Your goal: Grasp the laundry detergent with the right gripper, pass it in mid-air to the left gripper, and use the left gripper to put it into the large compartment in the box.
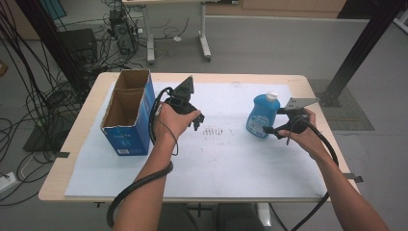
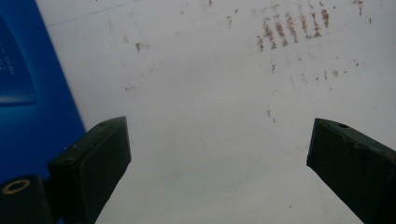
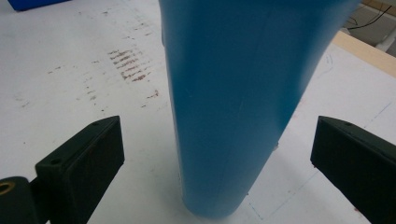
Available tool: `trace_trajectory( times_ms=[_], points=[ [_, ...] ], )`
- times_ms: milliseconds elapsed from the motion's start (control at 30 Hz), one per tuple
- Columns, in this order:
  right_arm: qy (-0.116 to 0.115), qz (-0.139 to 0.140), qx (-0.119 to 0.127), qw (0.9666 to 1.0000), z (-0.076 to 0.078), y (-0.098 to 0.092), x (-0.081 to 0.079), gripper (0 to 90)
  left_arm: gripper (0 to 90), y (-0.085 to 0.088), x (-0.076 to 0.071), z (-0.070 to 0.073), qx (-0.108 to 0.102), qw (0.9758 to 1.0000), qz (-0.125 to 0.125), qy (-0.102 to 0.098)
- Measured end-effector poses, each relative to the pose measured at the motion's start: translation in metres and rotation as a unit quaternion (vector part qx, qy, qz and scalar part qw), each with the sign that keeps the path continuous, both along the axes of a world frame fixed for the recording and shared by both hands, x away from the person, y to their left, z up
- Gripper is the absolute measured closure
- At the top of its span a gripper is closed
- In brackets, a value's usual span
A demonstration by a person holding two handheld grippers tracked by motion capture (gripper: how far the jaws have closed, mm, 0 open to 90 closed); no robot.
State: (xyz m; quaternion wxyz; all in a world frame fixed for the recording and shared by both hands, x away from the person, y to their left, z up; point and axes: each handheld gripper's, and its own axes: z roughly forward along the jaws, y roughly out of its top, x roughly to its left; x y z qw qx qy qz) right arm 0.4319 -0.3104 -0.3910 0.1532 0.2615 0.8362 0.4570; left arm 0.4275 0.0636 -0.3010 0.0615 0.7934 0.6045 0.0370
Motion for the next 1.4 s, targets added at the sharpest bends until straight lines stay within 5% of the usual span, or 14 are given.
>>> trace_trajectory(
  times_ms=[600,1400],
  points=[
    [-0.016,-0.020,0.026,0.9993,-0.017,0.015,0.006,2.2,6.6,-0.002,0.001,-0.002,0.003,1.0000,-0.003,0.004],
    [-0.026,-0.023,0.046,0.9983,-0.019,0.022,0.008,1.9,6.6,-0.001,0.002,-0.002,0.004,1.0000,-0.002,0.004]
  ],
)
